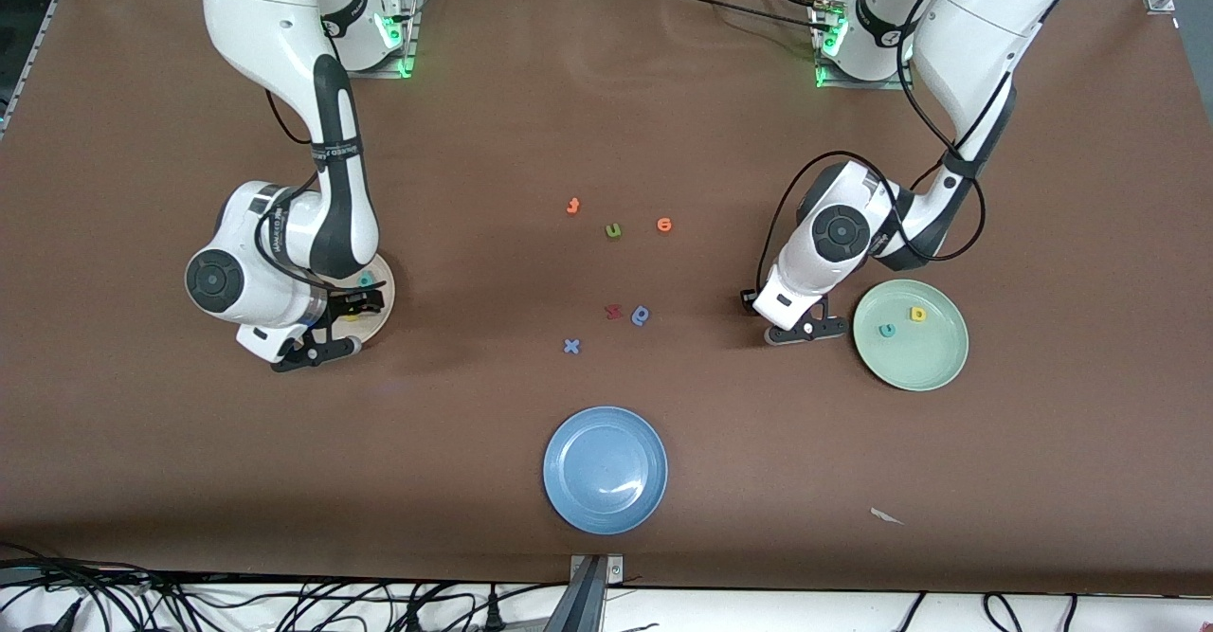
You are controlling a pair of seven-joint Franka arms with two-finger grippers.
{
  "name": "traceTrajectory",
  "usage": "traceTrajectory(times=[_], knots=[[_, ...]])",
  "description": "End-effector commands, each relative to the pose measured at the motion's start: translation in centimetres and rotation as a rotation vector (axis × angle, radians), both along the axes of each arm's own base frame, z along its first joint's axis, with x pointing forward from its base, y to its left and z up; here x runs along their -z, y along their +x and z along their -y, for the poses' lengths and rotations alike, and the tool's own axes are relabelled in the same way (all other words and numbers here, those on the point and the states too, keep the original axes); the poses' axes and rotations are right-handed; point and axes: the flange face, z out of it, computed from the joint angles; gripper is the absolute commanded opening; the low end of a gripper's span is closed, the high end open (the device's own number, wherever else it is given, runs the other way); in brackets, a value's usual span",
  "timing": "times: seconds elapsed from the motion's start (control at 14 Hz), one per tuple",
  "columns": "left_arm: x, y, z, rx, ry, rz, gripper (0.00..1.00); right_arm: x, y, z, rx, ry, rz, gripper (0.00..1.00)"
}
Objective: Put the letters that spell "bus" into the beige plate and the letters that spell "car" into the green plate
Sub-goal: 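Drop the 2 on the cream plate while the left gripper carries its letter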
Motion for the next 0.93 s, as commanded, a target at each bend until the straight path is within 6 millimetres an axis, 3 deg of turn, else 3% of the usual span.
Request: traceTrajectory(times=[0.0, 0.14, 0.36, 0.43, 0.57, 0.85], knots=[[-0.3, 0.6, 0.0, -0.003, 0.017, 0.021, 0.43, -4.3, 1.3, -1.4, 0.037, 0.031, -0.046, 1.00], [-0.1, 0.6, -0.1, -0.005, 0.017, 0.020, 0.43, -6.8, 1.8, -1.9, 0.028, -0.011, -0.087, 1.00], [0.3, 0.6, -0.2, -0.006, 0.019, 0.015, 0.42, -11.0, 2.3, -4.4, 0.047, -0.070, -0.127, 1.00], [0.4, 0.5, -0.2, -0.005, 0.020, 0.012, 0.41, -11.7, 2.3, -5.2, 0.058, -0.090, -0.141, 1.00], [0.6, 0.5, -0.2, -0.007, 0.020, 0.009, 0.37, -11.2, 1.9, -7.2, 0.048, -0.127, -0.155, 1.00], [0.8, 0.3, 0.1, -0.019, 0.021, 0.006, 0.30, -12.5, 0.6, -8.8, 0.033, -0.215, -0.148, 1.00]])
